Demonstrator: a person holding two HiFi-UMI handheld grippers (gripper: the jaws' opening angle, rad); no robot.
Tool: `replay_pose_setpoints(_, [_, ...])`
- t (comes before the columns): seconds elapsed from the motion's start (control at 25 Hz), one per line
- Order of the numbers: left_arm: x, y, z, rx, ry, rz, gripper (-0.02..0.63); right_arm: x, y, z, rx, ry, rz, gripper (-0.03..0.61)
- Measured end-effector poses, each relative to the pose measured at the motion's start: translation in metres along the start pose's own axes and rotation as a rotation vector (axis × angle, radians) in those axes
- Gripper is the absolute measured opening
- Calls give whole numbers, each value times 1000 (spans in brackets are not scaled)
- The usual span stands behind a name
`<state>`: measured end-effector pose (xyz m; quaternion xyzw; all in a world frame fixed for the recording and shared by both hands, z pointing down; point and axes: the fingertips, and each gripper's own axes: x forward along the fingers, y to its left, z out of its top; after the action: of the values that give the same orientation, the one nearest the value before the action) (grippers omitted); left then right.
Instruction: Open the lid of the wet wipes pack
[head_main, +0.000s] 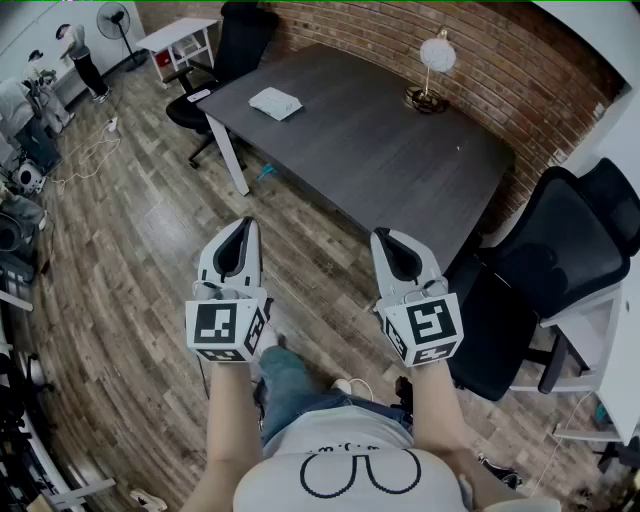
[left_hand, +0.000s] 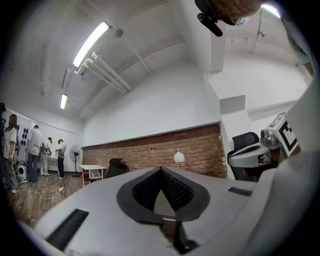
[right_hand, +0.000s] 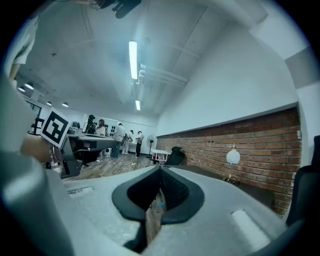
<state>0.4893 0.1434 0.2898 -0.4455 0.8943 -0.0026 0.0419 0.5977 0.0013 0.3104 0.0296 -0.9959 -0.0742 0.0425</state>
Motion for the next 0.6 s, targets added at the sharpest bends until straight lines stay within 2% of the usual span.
replay_pose_setpoints(0.28, [32, 48, -7, 12, 5, -18, -2, 55, 6, 2, 0, 10, -23, -3])
replay_pose_setpoints(0.6, [92, 156, -22, -4, 5, -48, -2, 169, 32, 12, 6, 6, -54, -3])
